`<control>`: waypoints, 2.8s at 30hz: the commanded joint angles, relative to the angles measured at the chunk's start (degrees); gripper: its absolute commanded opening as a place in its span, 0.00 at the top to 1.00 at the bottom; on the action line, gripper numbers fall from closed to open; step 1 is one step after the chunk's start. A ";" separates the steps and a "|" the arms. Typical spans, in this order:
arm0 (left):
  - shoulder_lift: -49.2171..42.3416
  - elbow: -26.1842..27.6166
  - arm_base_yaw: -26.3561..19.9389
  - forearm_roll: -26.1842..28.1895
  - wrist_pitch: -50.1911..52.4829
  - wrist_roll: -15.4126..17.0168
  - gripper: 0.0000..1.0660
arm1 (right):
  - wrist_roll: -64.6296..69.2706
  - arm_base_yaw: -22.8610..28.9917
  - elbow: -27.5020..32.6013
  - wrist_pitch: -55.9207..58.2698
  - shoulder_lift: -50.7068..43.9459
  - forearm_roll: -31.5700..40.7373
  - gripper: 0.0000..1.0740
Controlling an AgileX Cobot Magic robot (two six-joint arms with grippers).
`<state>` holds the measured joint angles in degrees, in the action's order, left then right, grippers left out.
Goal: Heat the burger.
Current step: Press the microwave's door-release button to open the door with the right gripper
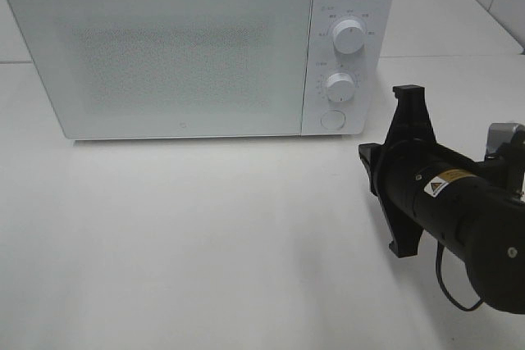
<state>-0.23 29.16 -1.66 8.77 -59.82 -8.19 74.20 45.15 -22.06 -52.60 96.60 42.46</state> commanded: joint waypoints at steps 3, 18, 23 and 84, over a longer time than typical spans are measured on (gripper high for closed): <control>-1.03 -0.23 -0.06 0.17 0.46 0.00 0.06 | 3.15 0.11 -0.69 -1.03 2.75 -0.40 1.00; -1.03 -0.23 -0.06 0.17 0.46 0.00 0.06 | 2.18 -4.53 -8.08 0.17 7.79 -2.35 1.00; -1.03 -0.23 -0.06 0.17 0.46 0.00 0.06 | -0.29 -7.28 -11.40 2.29 9.63 -3.44 1.00; -1.03 -0.23 -0.06 0.17 0.46 0.00 0.06 | 0.74 -14.61 -29.39 -0.11 24.92 -7.96 1.00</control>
<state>-0.23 29.16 -1.66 8.77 -59.82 -8.19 75.06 31.00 -49.73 -47.04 121.64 34.55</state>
